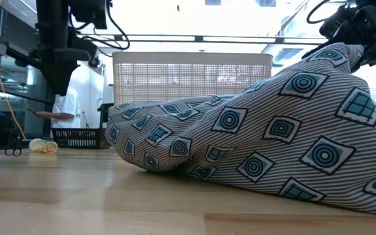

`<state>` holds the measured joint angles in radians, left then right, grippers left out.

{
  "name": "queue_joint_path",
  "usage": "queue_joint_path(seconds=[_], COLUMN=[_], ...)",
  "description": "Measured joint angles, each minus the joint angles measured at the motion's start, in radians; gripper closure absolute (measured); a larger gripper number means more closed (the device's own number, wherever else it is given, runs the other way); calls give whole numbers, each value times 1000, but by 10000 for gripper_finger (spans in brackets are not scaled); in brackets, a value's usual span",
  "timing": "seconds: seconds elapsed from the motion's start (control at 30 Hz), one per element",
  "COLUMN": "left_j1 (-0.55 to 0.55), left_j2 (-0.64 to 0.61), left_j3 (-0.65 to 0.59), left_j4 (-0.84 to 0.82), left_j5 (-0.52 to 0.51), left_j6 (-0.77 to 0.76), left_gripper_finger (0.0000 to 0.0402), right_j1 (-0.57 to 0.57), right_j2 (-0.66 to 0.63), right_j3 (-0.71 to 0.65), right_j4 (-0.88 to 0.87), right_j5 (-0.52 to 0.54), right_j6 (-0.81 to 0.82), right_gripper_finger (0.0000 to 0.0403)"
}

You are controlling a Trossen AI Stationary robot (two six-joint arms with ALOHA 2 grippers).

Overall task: Pick & place medical supplies in basket/bin
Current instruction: Put the yellow pill bottle into the black bin

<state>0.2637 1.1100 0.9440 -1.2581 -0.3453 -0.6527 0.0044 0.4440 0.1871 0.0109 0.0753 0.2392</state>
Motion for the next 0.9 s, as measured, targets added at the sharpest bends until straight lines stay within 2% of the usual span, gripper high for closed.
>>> queue_joint_path(seconds=[0.23, 0.73, 0.8, 0.9], left_j1=[-156, -393, -413, -442], left_j2=[9, 18, 26, 44], left_j3=[0, 0, 0, 0], left_j4=[2, 6, 4, 9], left_j5=[39, 40, 40, 40], left_j6=[-28, -433, -440, -371], left_gripper_finger=[259, 259, 259, 259], right_j1=[0, 0, 0, 0], right_j2=[0, 0, 0, 0], right_j3=[0, 0, 0, 0], right_j4=[0, 0, 0, -1], right_j5=[0, 0, 0, 0], right_j6=[0, 0, 0, 0], right_gripper_finger=[94, 94, 94, 94])
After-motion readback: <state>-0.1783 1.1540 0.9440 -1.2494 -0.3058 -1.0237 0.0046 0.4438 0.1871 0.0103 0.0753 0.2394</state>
